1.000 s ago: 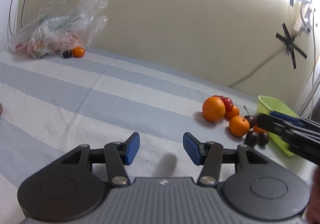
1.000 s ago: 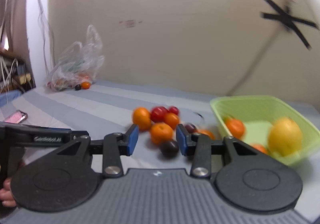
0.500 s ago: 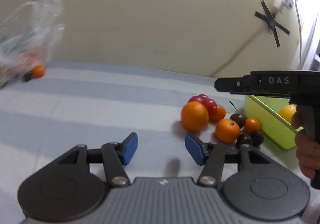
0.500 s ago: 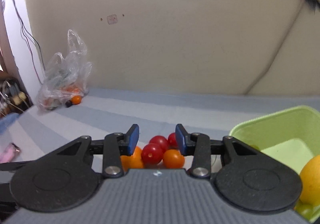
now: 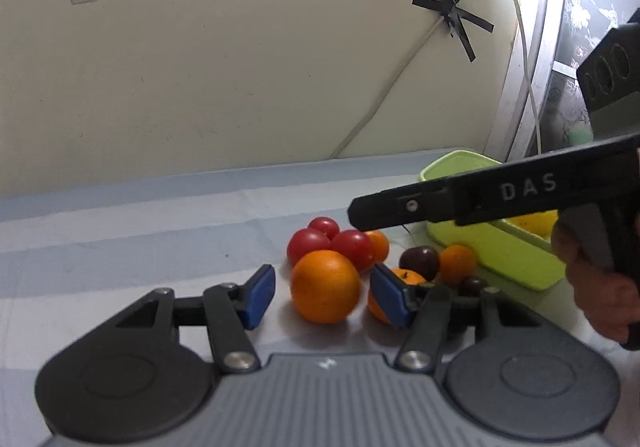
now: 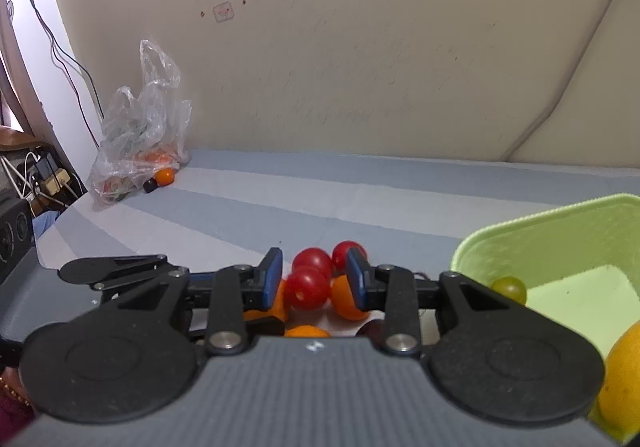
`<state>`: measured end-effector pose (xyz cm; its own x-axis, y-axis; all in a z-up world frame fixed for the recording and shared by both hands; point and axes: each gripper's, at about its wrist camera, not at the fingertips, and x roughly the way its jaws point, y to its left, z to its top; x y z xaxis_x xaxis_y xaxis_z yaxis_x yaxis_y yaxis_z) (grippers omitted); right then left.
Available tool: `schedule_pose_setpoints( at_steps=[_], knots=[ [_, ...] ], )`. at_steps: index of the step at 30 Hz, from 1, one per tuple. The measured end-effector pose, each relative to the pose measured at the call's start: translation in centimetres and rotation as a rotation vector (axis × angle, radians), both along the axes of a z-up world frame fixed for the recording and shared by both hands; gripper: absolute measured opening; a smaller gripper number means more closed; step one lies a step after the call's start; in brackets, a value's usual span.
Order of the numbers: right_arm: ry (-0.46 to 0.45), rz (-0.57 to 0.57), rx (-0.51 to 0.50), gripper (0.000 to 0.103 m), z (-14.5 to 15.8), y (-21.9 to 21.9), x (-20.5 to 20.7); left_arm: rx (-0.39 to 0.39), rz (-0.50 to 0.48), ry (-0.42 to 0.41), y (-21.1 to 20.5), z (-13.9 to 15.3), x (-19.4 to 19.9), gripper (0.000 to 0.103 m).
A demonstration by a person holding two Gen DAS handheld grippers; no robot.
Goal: Organize fruits
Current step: 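Grasp a red tomato with the right tool while the left tool grasps a tangerine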
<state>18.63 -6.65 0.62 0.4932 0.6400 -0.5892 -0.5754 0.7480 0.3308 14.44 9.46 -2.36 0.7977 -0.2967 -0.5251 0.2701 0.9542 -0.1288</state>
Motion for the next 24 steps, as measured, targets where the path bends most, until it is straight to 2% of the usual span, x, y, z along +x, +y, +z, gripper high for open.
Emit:
schedule_pose_setpoints(
  at_steps=[2, 4, 10, 15, 20, 24],
  knots=[
    [0.002, -0.002, 0.001, 0.038, 0.0, 0.0, 0.3, -0.011, -0.009, 0.009, 0.4, -0.1, 0.1, 0.040],
    [0.007, 0.004, 0.000, 0.038, -0.1, -0.1, 0.4, -0.018, -0.015, 0.009, 0.4, -0.1, 0.1, 0.040],
    [0.005, 0.027, -0.024, 0.038, -0.4, 0.4, 0.4, 0.049, -0.022, -0.006, -0.3, 0.2, -0.8, 0.039],
    [-0.023, 0.039, -0.040, 0.038, -0.2, 0.6, -0.1, -0.019, 0.012, 0.045, 1.6, 0.6, -3.0, 0.039],
    [-0.072, 0.097, -0.104, 0.038, -0.2, 2.0, -1.5, -0.066, 0.070, 0.049, 2.7, 0.8, -5.0, 0.039],
    [-0.084, 0.045, -0.197, 0.038, -0.8, 3.6, -2.0, -0.084, 0.087, 0.038, 2.6, 0.5, -5.0, 0.039]
  ],
)
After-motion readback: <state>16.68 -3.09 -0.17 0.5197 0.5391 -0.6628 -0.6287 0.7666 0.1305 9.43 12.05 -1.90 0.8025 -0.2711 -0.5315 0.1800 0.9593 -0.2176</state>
